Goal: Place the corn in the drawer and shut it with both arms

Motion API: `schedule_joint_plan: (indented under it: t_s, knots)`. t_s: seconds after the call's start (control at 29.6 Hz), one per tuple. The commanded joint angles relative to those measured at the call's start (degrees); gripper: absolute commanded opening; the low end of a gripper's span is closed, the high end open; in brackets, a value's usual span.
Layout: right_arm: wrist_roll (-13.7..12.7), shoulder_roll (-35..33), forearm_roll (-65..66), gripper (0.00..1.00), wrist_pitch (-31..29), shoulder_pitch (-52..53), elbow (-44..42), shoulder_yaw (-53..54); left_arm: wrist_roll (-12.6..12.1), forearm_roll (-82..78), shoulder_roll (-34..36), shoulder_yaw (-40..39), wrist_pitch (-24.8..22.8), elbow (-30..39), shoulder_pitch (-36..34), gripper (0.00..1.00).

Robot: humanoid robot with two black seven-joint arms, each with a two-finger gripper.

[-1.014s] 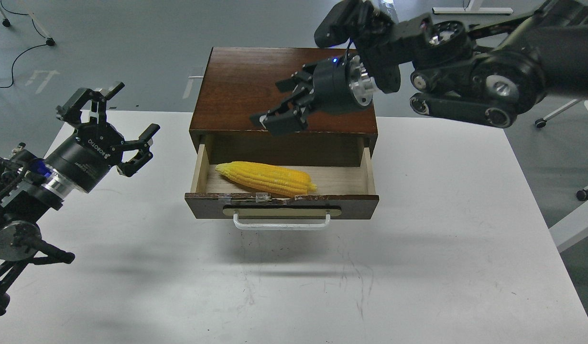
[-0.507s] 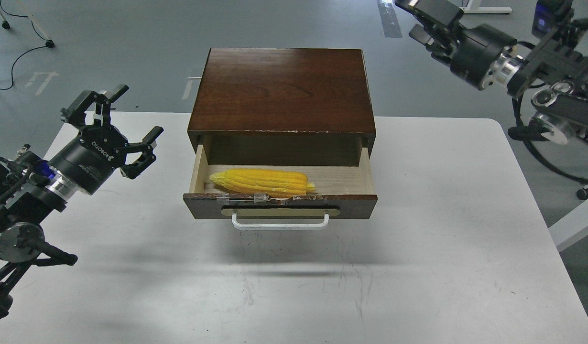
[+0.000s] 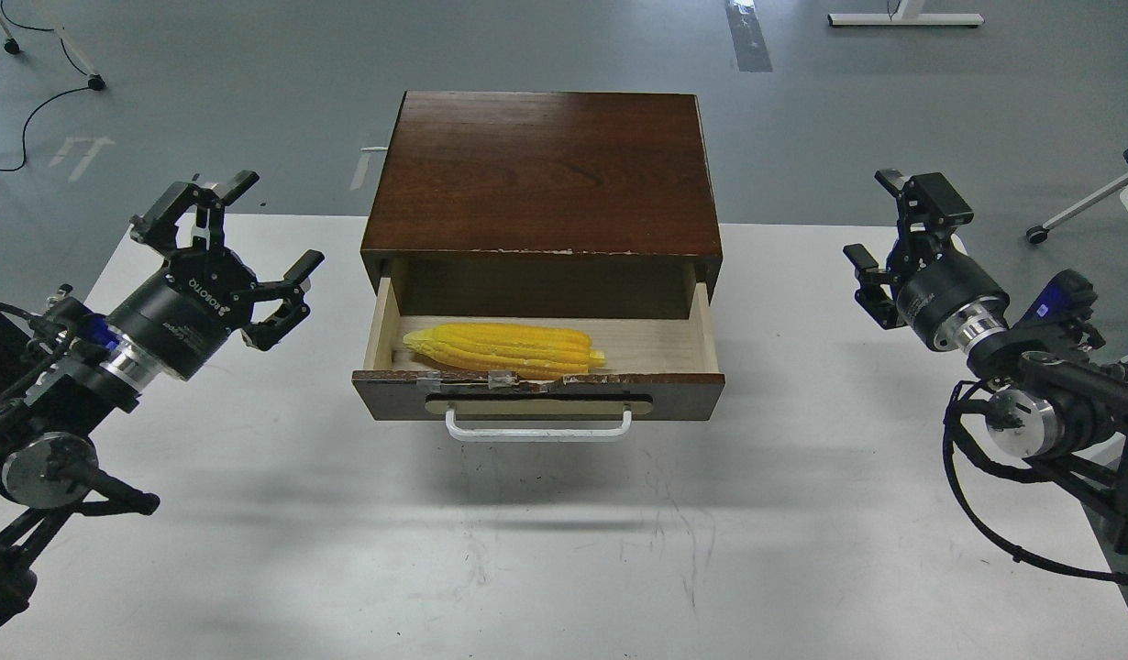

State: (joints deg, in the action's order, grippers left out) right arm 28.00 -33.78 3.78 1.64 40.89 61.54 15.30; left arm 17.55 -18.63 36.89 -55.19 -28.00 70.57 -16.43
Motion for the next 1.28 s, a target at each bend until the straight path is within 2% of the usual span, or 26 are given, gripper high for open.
schedule_joint_plan:
  t_s: [0.0,0.47,0.61,0.64,0.71,0.88,0.98,1.05,1.25]
  knots:
    - [0.0,1.96,0.0,1.0,0.03,-0.29,-0.72,-0.36,0.03,-0.09,-0.06,-0.01,0.0,0.0,0.17,1.0]
    - [0.0,2.41,0.0,1.0,-0.24,-1.34,-0.55,-0.8,0.55,-1.67,0.91,-0.8,0.0,0.0,0.52,1.0]
    - [0.0,2.32,0.0,1.0,-0.24,-1.52,-0.64,-0.98,9.23,-9.12,6.34,-1.33,0.0,1.92,-4.46,1.0]
    - [0.0,2.32,0.0,1.0,-0.33,-1.52,-0.64,-0.98,10.3,-10.88,6.96,-1.32,0.0,3.24,-5.62,1.0]
    - [0.0,2.32,0.09,1.0,-0.33,-1.52,-0.64,-1.06,10.45,-14.24,8.02,-1.5,0.0,5.8,-7.3,1.0]
    - [0.0,2.4,0.09,1.0,-0.33,-1.52,-0.64,-0.98,10.45,-29.33,9.43,-1.33,0.0,20.99,-14.23,1.0]
    - [0.0,2.32,0.0,1.0,-0.33,-1.43,-0.64,-0.98,10.45,-38.56,6.81,-0.62,0.0,26.88,-16.26,1.0]
    - [0.0,2.32,0.09,1.0,-0.33,-1.43,-0.72,-0.98,10.45,-46.81,1.46,-0.45,0.0,29.26,-16.62,1.0]
    - [0.0,2.32,0.09,1.0,-0.33,-1.43,-0.72,-0.98,10.45,-65.2,-8.4,3.85,0.0,29.36,-16.7,1.0]
